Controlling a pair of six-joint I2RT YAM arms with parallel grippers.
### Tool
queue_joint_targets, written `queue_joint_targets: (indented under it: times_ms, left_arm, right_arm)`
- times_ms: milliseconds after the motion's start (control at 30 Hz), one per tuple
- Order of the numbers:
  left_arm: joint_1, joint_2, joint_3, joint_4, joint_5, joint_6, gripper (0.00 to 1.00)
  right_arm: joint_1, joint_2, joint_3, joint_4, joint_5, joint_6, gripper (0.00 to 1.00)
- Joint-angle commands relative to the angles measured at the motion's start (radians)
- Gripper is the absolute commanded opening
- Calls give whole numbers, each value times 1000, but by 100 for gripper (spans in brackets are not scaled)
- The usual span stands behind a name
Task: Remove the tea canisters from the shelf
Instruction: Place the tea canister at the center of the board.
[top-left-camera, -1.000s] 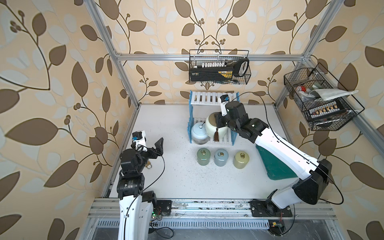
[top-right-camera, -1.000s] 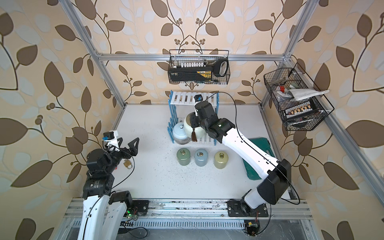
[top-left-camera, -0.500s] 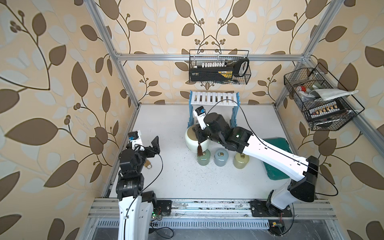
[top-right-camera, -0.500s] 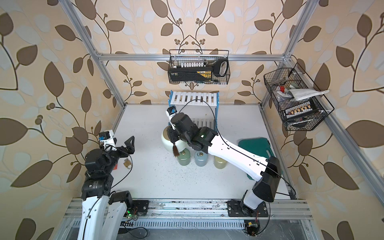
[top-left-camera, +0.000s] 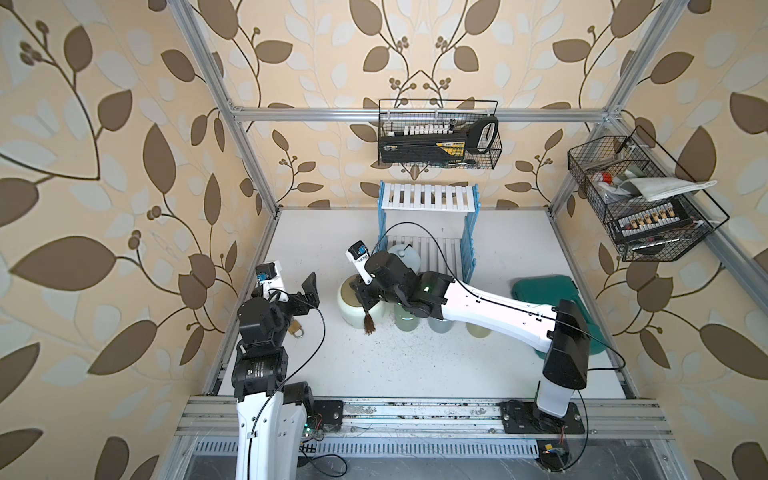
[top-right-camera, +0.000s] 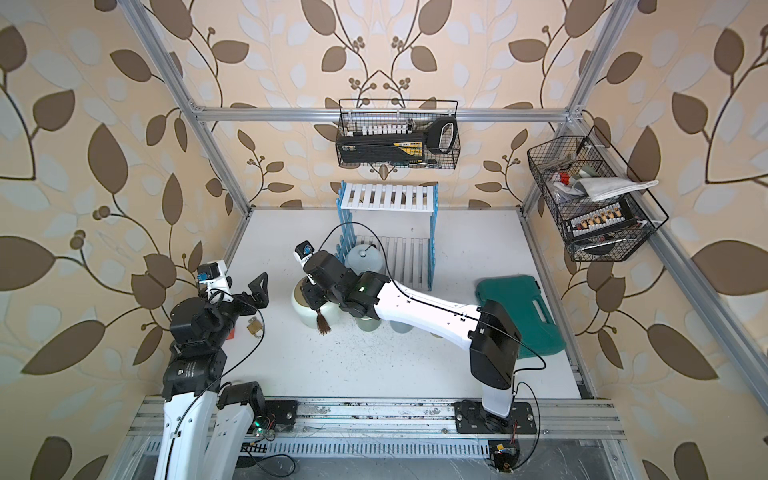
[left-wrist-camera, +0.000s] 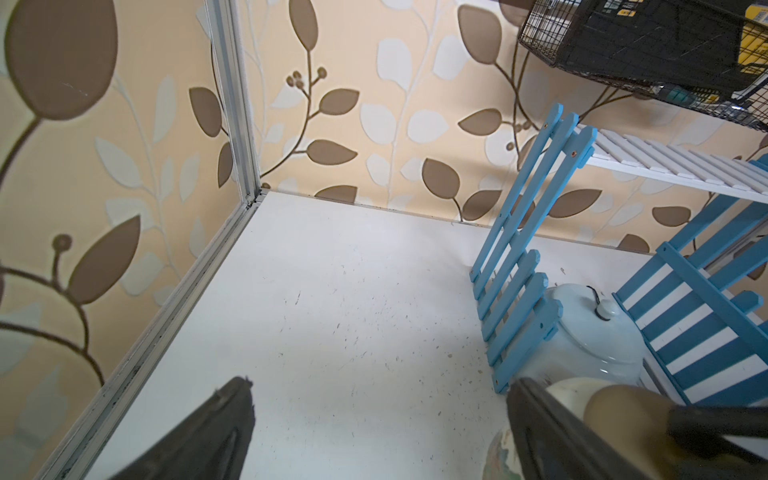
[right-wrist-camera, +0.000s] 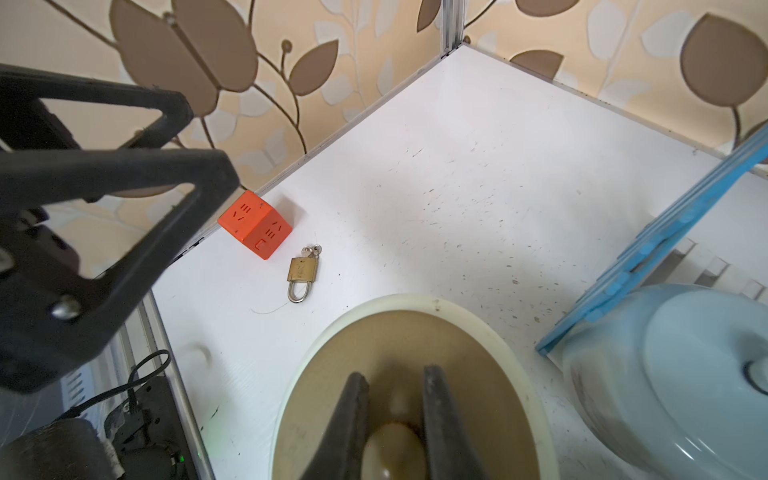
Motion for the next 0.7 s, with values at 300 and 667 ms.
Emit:
queue_joint_targets:
  times_ms: [300, 667]
  left_arm:
    - [1, 3, 32, 21, 1, -4, 99]
    - [-4, -2, 31, 24, 1, -2, 99]
  right_arm:
    - [-3, 86, -13, 255, -28, -13, 0]
    - [-55, 95, -138, 343, -13, 30, 0]
